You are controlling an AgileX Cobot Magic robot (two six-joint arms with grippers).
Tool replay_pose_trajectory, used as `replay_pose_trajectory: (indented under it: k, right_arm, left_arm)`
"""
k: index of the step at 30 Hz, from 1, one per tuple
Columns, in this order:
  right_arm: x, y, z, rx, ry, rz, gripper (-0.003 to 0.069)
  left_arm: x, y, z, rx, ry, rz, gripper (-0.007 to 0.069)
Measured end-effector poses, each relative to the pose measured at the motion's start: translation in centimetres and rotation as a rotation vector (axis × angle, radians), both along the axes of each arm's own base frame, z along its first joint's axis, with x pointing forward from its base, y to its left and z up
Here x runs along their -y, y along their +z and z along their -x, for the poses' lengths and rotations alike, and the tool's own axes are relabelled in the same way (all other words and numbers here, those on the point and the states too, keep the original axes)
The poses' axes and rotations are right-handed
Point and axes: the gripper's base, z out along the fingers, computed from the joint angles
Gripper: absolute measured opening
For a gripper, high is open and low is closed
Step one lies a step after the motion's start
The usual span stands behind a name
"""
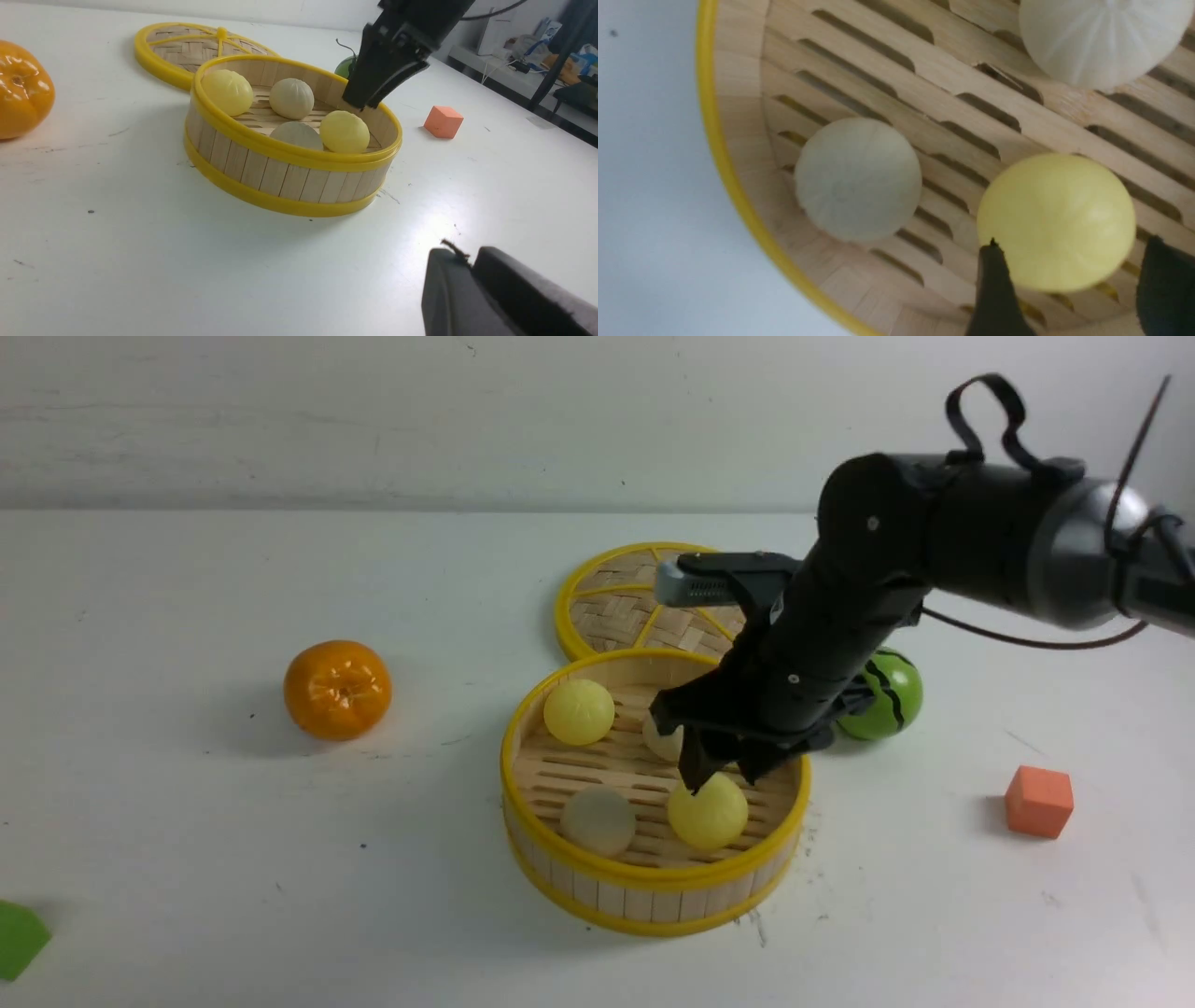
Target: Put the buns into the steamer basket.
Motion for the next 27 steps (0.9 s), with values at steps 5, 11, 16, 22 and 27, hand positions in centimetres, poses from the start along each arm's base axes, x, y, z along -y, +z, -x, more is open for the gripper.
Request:
replay_pose_trajectory:
  k: [5,11,16,22,27]
  right_arm:
    - [2.2,7.4,5.6,0.077,0.009,0.037,0.0368]
    - [4.8,10.6,14.1,0.142,-0.030,0.059,0.0148]
    - [7.8,11.3,18.9,0.208,-0.111,-0.007,0.0028]
    - [11.1,12.4,23.4,0.292,-0.120,-0.068,0.0010]
    - [12.8,13.5,25.6,0.360,-0.126,-0.111,0.0013]
  left_arm:
    - [0.0,0.0,0.0,0.000,0.000,0.000,0.0069]
    - [0.0,0.0,0.0,-0.002,0.000,0.002,0.0073]
    - [0.0,0.0,0.0,-0.002,0.000,0.002,0.0078]
    - [0.0,0.0,0.0,-0.002,0.000,0.002,0.0084]
    - [0.0,0.0,0.0,-0.002,0.000,0.003,0.0092]
